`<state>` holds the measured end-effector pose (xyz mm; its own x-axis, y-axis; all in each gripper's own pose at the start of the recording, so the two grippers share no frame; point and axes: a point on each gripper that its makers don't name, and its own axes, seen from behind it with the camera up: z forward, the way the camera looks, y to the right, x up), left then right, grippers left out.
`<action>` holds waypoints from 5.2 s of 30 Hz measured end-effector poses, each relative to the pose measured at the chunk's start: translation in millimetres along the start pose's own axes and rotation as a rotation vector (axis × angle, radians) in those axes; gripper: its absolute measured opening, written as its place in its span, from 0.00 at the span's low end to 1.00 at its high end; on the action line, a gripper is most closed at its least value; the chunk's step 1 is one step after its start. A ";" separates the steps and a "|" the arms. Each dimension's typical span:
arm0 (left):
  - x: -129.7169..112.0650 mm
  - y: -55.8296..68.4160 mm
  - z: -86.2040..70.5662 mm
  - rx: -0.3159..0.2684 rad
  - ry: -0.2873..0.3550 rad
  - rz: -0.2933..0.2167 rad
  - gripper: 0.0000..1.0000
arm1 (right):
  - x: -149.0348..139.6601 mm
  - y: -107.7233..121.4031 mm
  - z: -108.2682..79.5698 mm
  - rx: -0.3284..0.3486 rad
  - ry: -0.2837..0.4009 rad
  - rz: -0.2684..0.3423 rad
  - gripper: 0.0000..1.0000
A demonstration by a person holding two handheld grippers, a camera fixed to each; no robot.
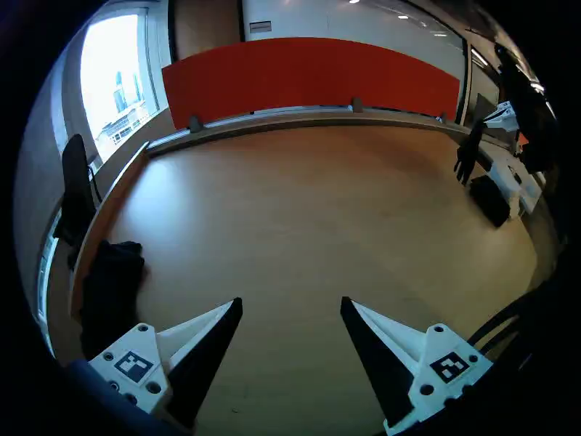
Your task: Fold towel
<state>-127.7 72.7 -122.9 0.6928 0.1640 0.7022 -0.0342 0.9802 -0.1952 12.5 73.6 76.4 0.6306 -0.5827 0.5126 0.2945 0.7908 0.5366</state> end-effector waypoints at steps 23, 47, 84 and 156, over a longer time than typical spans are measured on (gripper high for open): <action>6.7 11.3 3.5 0.008 -0.010 0.021 1.00 | -43.2 76.4 4.4 -0.070 -0.067 0.076 0.05; 15.2 23.1 7.0 0.001 -0.013 0.037 1.00 | -77.5 93.2 -2.7 -0.079 -0.106 0.111 0.05; 9.9 27.9 0.7 -0.009 -0.026 0.061 1.00 | -241.5 57.9 -42.5 -0.066 -0.307 0.298 0.05; 10.3 25.1 0.7 -0.006 -0.037 0.076 1.00 | -283.3 72.5 -38.9 -0.192 -0.386 0.360 0.58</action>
<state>-122.0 99.1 -120.1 0.6616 0.2417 0.7099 -0.0813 0.9642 -0.2524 -117.0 303.3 -56.0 0.4172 -0.2674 0.8686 0.2575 0.9514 0.1692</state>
